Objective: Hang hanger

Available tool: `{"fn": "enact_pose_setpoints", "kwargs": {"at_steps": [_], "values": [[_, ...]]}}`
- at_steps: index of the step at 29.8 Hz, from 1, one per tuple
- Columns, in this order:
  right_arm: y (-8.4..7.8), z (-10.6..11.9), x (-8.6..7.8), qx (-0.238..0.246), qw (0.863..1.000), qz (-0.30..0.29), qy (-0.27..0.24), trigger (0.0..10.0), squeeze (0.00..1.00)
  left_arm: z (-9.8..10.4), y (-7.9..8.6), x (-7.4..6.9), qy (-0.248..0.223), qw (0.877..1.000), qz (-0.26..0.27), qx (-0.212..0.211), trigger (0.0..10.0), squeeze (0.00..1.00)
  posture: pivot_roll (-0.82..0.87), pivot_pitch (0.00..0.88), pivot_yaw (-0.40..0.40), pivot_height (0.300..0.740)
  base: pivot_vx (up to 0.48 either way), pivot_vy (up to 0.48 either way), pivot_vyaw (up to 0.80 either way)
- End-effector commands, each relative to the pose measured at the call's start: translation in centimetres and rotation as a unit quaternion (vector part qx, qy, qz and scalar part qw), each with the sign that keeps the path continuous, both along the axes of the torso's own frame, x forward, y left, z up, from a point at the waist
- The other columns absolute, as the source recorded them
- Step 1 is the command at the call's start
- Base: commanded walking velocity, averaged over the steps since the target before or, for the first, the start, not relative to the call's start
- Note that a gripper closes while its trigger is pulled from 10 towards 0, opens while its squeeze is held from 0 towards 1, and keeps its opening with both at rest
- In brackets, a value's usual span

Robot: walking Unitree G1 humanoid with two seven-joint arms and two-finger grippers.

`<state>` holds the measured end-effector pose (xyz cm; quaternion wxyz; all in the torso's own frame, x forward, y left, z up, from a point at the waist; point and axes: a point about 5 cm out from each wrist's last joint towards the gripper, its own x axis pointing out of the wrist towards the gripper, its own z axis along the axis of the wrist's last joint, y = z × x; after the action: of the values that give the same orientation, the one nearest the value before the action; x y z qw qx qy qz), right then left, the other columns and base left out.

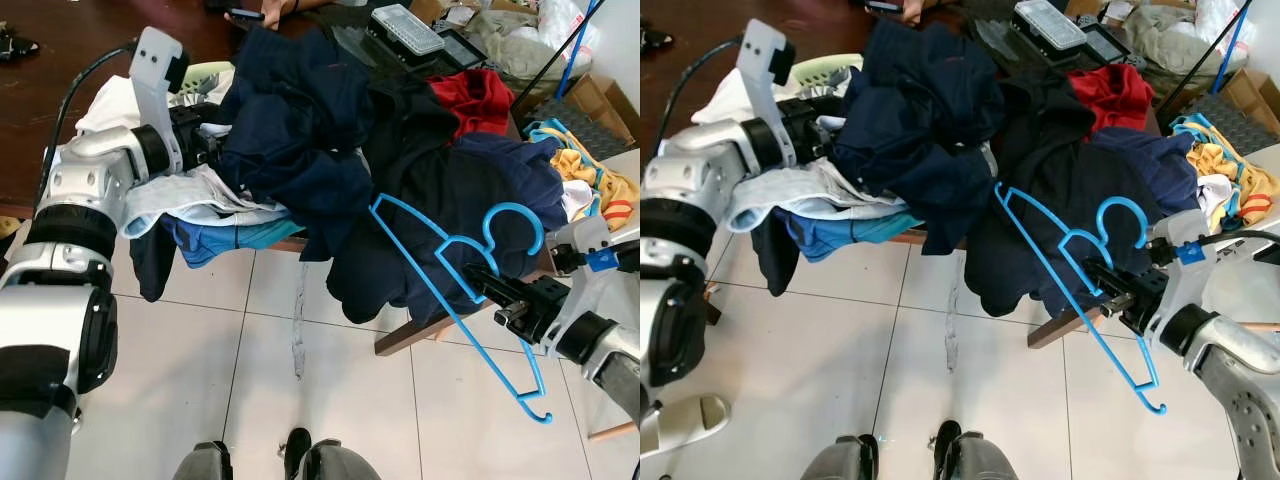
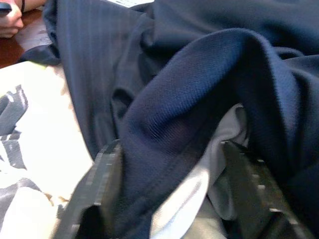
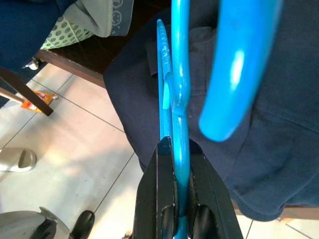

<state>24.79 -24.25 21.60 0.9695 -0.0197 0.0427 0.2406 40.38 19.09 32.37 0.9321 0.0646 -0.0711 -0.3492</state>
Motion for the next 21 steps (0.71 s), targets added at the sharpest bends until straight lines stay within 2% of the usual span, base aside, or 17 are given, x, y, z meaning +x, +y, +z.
{"fn": "enact_pose_setpoints", "kwargs": {"at_steps": [1, 9, 11, 13, 14, 15, 17, 18, 20, 21], "values": [[-0.4, -0.4, -0.4, -0.003, 1.000, -0.009, 0.018, 10.0, 0.00, -2.7, -0.5, 0.3, 0.053, 0.999, -0.002, 0.007, 0.0, 0.00, -0.13, 0.405, -0.201, 0.740, 0.000, 0.000, 0.00], [-0.4, -0.1, -0.3, -0.002, 1.000, -0.010, 0.014, 10.0, 0.00, -1.9, 0.1, 0.4, 0.046, 0.999, 0.017, -0.002, 0.0, 0.00, -0.12, 0.391, -0.201, 0.740, 0.000, 0.000, 0.00], [-0.2, 0.1, 0.0, -0.001, 1.000, -0.010, 0.009, 10.0, 0.00, -0.7, 0.2, 0.4, 0.024, 0.999, 0.023, -0.008, 0.0, 0.00, -0.11, 0.376, -0.193, 0.740, 0.000, 0.000, 0.00], [-0.2, 0.1, 0.0, -0.001, 1.000, -0.010, 0.009, 10.0, 0.00, -0.7, 0.2, 0.4, 0.024, 0.999, 0.023, -0.008, 0.0, 0.00, -0.11, 0.376, -0.193, 0.740, 0.000, 0.000, 0.00], [-0.1, 0.1, 0.2, 0.001, 1.000, -0.011, 0.005, 10.0, 0.00, 0.2, 0.1, 0.3, 0.006, 1.000, 0.025, -0.015, 0.0, 0.00, -0.11, 0.366, -0.188, 0.740, 0.000, 0.000, 0.00], [-0.1, 0.1, 0.2, 0.001, 1.000, -0.011, 0.005, 10.0, 0.00, 0.2, 0.1, 0.3, 0.006, 1.000, 0.025, -0.015, 0.0, 0.00, -0.11, 0.366, -0.188, 0.740, 0.000, 0.000, 0.00], [0.1, 0.2, 0.7, 0.006, 1.000, -0.013, -0.004, 10.0, 0.00, 2.5, -0.2, 0.1, -0.034, 0.999, 0.017, -0.031, 0.0, 0.00, -0.09, 0.337, -0.175, 0.740, 0.000, 0.000, 0.00], [0.1, 0.2, 0.7, 0.006, 1.000, -0.013, -0.004, 10.0, 0.00, 2.5, -0.2, 0.1, -0.034, 0.999, 0.017, -0.031, 0.0, 0.00, -0.09, 0.337, -0.175, 0.740, 0.000, 0.000, 0.00], [0.5, 0.2, 1.4, 0.013, 1.000, -0.015, -0.015, 10.0, 0.00, 4.3, -0.6, -0.2, -0.065, 0.997, 0.001, -0.044, 0.0, 0.00, -0.07, 0.299, -0.155, 0.740, 0.000, 0.000, 0.00], [0.5, 0.2, 1.4, 0.013, 1.000, -0.015, -0.015, 10.0, 0.00, 4.3, -0.6, -0.2, -0.065, 0.997, 0.001, -0.044, 0.0, 0.00, -0.07, 0.299, -0.155, 0.740, 0.000, 0.000, 0.00]]}}
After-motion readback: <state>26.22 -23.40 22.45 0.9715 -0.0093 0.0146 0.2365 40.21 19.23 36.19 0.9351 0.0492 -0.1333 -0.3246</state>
